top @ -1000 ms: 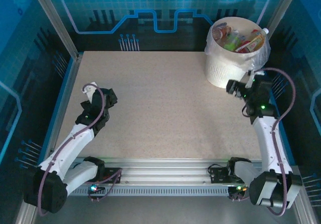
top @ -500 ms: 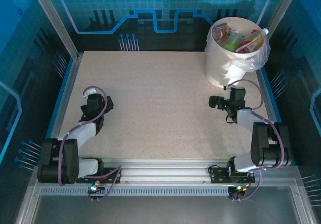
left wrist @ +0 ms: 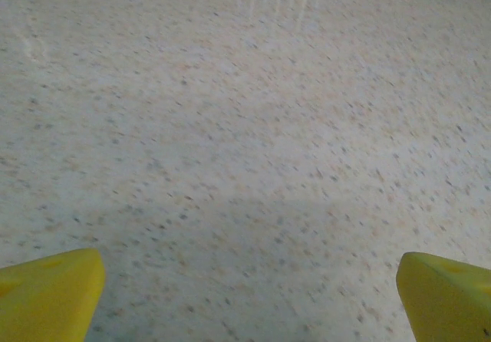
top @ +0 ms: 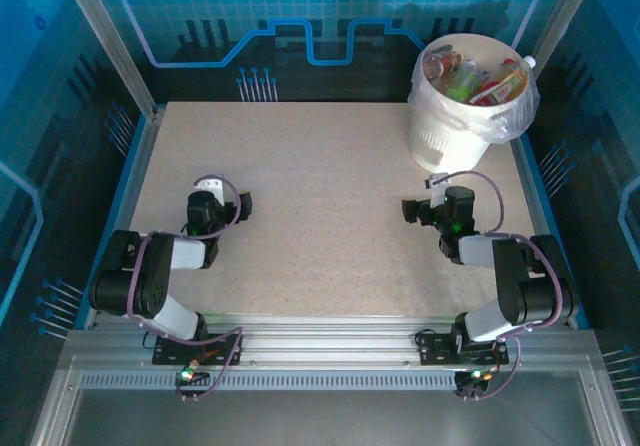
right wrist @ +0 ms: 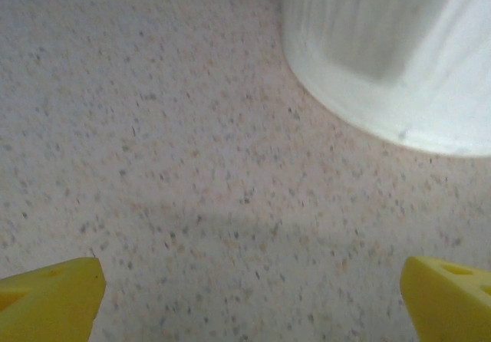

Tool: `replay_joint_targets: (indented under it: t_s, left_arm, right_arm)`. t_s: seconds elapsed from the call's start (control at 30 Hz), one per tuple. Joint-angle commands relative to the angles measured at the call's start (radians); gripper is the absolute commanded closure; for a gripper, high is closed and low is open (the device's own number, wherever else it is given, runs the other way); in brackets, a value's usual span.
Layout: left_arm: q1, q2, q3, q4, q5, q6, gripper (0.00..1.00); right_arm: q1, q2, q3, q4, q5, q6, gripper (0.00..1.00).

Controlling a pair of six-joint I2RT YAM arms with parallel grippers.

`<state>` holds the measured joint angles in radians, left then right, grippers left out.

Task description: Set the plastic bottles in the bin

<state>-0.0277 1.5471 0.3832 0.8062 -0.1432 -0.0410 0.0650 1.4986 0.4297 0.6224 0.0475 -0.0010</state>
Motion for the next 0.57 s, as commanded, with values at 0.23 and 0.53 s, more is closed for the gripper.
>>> replay_joint_targets:
  t_s: [0.23, 0.53]
  left_arm:
    - [-0.006, 0.004, -0.021, 0.152, -0.126, 0.013, 0.01]
    - [-0.006, 0.004, -0.021, 0.152, -0.127, 0.013, 0.01]
  right_arm:
    - [-0.003, 0.006, 0.000, 0.138, 0.035, 0.001, 0.00]
    - [-0.003, 0.006, 0.002, 0.134, 0.032, 0.001, 0.00]
